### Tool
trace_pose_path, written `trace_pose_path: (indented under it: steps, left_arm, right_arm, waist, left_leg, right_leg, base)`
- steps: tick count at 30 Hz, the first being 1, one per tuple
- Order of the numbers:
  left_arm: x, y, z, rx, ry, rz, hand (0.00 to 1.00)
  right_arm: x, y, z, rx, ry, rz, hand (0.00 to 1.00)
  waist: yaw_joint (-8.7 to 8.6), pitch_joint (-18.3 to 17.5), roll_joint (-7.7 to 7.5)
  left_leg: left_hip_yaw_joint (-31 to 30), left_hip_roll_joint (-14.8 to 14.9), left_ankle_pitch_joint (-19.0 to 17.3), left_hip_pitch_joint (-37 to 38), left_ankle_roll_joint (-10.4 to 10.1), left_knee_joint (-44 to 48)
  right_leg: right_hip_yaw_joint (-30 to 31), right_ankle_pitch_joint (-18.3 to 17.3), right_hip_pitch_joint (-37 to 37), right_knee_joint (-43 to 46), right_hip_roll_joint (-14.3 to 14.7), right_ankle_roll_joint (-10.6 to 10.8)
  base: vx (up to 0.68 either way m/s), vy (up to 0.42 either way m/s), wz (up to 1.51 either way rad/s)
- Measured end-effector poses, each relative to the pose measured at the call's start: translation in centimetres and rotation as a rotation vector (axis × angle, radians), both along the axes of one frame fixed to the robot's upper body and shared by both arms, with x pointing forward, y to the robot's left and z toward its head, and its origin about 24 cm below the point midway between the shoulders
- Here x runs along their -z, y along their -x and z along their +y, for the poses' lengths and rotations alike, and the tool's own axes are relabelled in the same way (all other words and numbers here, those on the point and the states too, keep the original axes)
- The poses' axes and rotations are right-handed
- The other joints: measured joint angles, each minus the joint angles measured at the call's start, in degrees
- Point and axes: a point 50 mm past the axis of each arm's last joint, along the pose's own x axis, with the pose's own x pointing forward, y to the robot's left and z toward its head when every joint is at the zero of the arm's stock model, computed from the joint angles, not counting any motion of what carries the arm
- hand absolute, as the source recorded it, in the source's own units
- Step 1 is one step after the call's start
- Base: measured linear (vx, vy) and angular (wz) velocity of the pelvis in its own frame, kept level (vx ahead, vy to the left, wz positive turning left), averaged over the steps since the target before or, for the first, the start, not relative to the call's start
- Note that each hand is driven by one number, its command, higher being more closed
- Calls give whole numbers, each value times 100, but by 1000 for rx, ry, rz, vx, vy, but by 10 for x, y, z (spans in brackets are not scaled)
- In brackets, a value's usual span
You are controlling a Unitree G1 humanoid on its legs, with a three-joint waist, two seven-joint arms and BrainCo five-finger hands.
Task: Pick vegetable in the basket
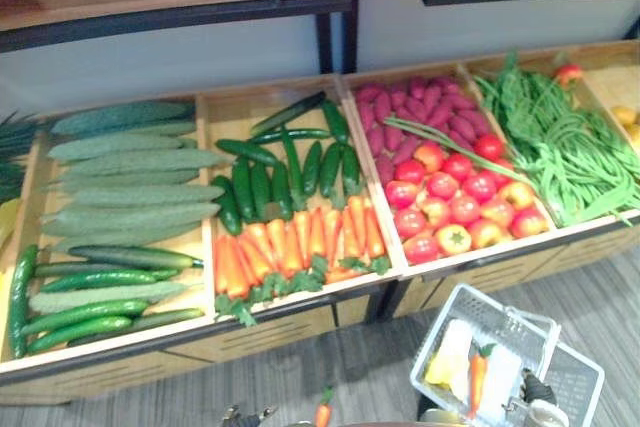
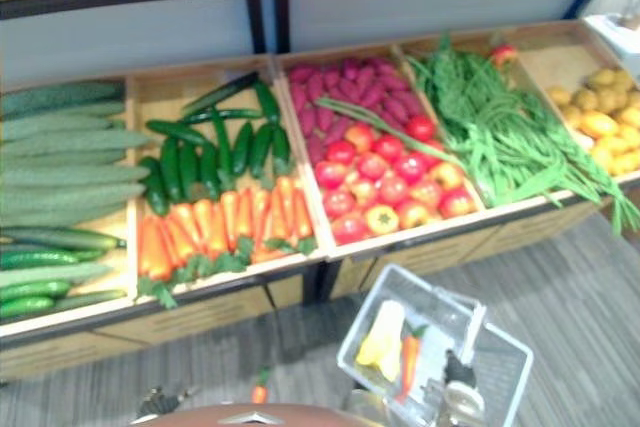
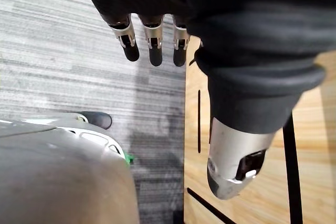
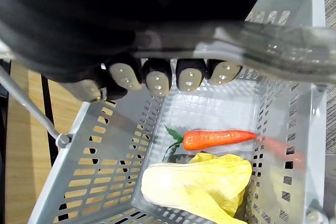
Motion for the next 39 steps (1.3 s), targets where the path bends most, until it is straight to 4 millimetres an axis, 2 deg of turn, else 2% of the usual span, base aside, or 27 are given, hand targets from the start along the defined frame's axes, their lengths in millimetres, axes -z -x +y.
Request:
trace_pose_path:
  steps: [5,7,8,9,10,12,13,14,15,16,17,18,19,20,21,22,23,24,25,26,28,30,31,32,35,37,39]
  left_arm:
    - [-3,-13,5,105,-33,-8,0]
    - [-4,-17,6,138,-50,-8,0]
    - [-5,-21,8,161,-62,-13,0]
    - [-6,-24,10,168,-69,-18,0]
    - [-10,-34,14,190,-94,-49,0]
    - [-13,-34,19,208,-117,-47,0]
    - [-13,-33,20,203,-118,-45,0]
    - [-12,-29,23,189,-122,-35,0]
    - [-10,-26,19,182,-106,-26,0]
    - [-9,-23,17,180,-100,-21,0]
    - [-11,-32,15,202,-102,-45,0]
    - [-12,-34,18,218,-113,-46,0]
    - [-13,-34,19,215,-115,-47,0]
    - [-12,-26,23,194,-121,-29,0]
    - [-9,-16,20,186,-105,-2,0]
    - [-9,-15,20,189,-104,0,0]
    - [-7,-15,13,195,-83,-2,0]
    - [-4,-16,1,210,-54,-6,0]
    - [-6,-20,5,219,-63,-8,0]
    - [-8,-27,13,235,-86,-8,0]
    - [-8,-28,14,235,-96,-8,0]
    - [-7,-28,10,246,-91,-6,0]
    - [-6,-28,6,262,-89,-3,0]
    - [-6,-32,1,270,-80,-8,0]
    - [-4,-40,-14,280,-49,-22,0]
    - [-4,-42,-17,292,-50,-29,0]
    - [-5,-44,-15,304,-59,-39,0]
  right_arm:
    - [-3,-5,1,3,2,-50,100]
    - [-4,-7,1,-3,3,-64,100]
    - [-4,-9,4,-2,-3,-75,100]
    - [-5,-11,3,-5,4,-85,100]
    - [-9,-17,3,1,10,-118,100]
    - [-8,-7,-3,59,10,-109,100]
    - [-8,-5,-4,59,15,-106,100]
    - [-8,-6,-4,46,21,-104,100]
    - [-8,-5,-5,23,30,-92,100]
    - [-9,-6,-8,14,39,-91,100]
    - [-11,-15,-6,20,28,-109,100]
    - [-5,-10,-1,54,-6,-73,100]
    - [-3,-8,3,54,-18,-64,100]
    - [-3,-15,10,21,-25,-72,100]
    - [-2,-18,17,-28,-26,-75,100]
    - [-3,-22,21,-55,-26,-77,100]
    - [-3,-26,23,-70,-28,-74,100]
    - [-4,-28,17,-77,-16,-69,100]
    - [-4,-29,21,-80,-25,-67,100]
    - [-2,-28,24,-91,-27,-60,100]
    - [-2,-30,26,-138,-20,-53,100]
    - [-1,-27,27,-163,-15,-38,100]
    - [0,-25,28,-169,-13,-34,100]
    - [-1,-22,23,-170,1,-29,100]
    - [-5,-22,10,-167,33,-26,100]
    - [-5,-22,11,-172,36,-32,100]
    - [-5,-22,11,-170,35,-34,100]
  waist:
    - [-23,134,-47]
    - [-21,172,1]
    - [-44,171,90]
    - [0,177,249]
    - [-108,399,218]
    - [-170,426,210]
    - [-155,423,191]
    - [-154,413,67]
    - [-86,324,255]
    - [-55,287,336]
    - [-34,349,230]
    - [-28,332,159]
    - [12,297,94]
    - [83,256,37]
    - [153,249,112]
    - [189,277,14]
    - [188,180,-89]
    - [142,178,-49]
    - [152,202,-140]
    - [135,187,-223]
    - [136,189,-139]
    - [43,190,-17]
    - [-6,208,59]
    - [-14,187,169]
    - [-137,178,453]
    - [-153,266,428]
    - [-152,326,412]
  left_leg:
    - [570,149,-645,-204,128,991]
    - [949,263,-753,-236,206,1141]
    - [1220,387,-749,-327,283,1167]
    - [1411,526,-704,-392,363,1153]
    - [1614,579,-597,-390,489,1073]
    - [1835,599,-515,-326,562,1008]
    - [1954,583,-502,-270,583,990]
    - [2165,400,-469,-162,631,939]
    - [2210,368,-277,-191,916,479]
    - [2266,438,-197,-228,800,349]
    - [2615,244,20,-101,690,38]
    - [2859,151,85,-43,712,-37]
    - [3012,156,85,-39,713,53]
    - [3303,245,99,-47,722,319]
    - [3417,616,185,-220,876,931]
    - [3425,706,90,-413,741,1212]
    - [3150,176,147,-563,768,65]
    - [3368,163,908,-509,897,-433]
    - [3466,98,897,-523,887,-353]
    - [3670,262,851,-641,918,89]
    - [4006,796,692,-524,852,933]
    - [4032,1166,684,-423,850,1487]
    - [4021,1514,673,-485,831,2082]
    - [3928,1511,389,-519,442,1826]
    - [4075,1315,843,-211,482,920]
    - [3977,1279,1009,-18,263,1023]
    - [3337,1248,1184,-2,304,1308]
  right_leg:
    - [816,126,-631,665,121,2]
    - [1099,761,-837,437,288,-69]
    - [1111,1628,-892,-150,413,-61]
    - [1074,1987,-907,-456,459,-98]
    - [402,1325,-1108,644,393,-630]
    - [-331,581,-1162,2134,169,-944]
    - [-478,518,-1141,2334,106,-983]
    - [-663,632,-1113,2035,93,-920]
    - [-494,902,-744,896,343,-786]
    - [-427,985,-678,710,416,-740]
    - [-558,166,-960,2469,115,-789]
    - [-638,100,-815,3252,-164,-765]
    - [-690,257,-662,3224,-251,-777]
    - [-893,221,-465,2599,-124,-678]
    - [-1007,365,-245,1888,28,-786]
    - [-985,399,-164,1568,61,-796]
    - [-889,375,-108,933,-75,-780]
    - [-1108,105,-234,902,-120,-573]
    - [-1217,-65,-253,873,-218,-491]
    - [-1581,-141,-256,697,-285,-398]
    - [-1895,-118,-119,520,-80,-380]
    - [-1887,-126,140,259,110,-394]
    - [-1802,-158,295,111,266,-448]
    - [-1676,-209,287,103,307,-522]
    - [-1585,-280,294,110,369,-432]
    - [-1422,-287,380,114,350,-443]
    - [-1218,-305,471,111,334,-471]
  base:
    - [-83,92,-76]
    - [-183,193,-118]
    - [-222,209,-105]
    - [-242,224,-107]
    - [-181,151,-62]
    - [-90,97,-43]
    - [-65,100,-79]
    - [-155,69,-115]
    - [-157,24,-114]
    - [-131,0,-108]
    - [0,-11,-93]
    - [6,-39,-102]
    - [12,-135,-136]
    - [-5,-221,-176]
    - [18,-235,-181]
    - [-148,-220,-165]
    - [-287,-182,-156]
    - [-302,-140,-147]
    - [-159,-198,-118]
    - [0,-289,-99]
    - [36,-399,-112]
    - [34,-249,-66]
    - [-2,-149,-62]
    - [-9,-154,-59]
    - [-17,-43,-51]
    - [-10,-51,-52]
    - [-36,-57,-54]
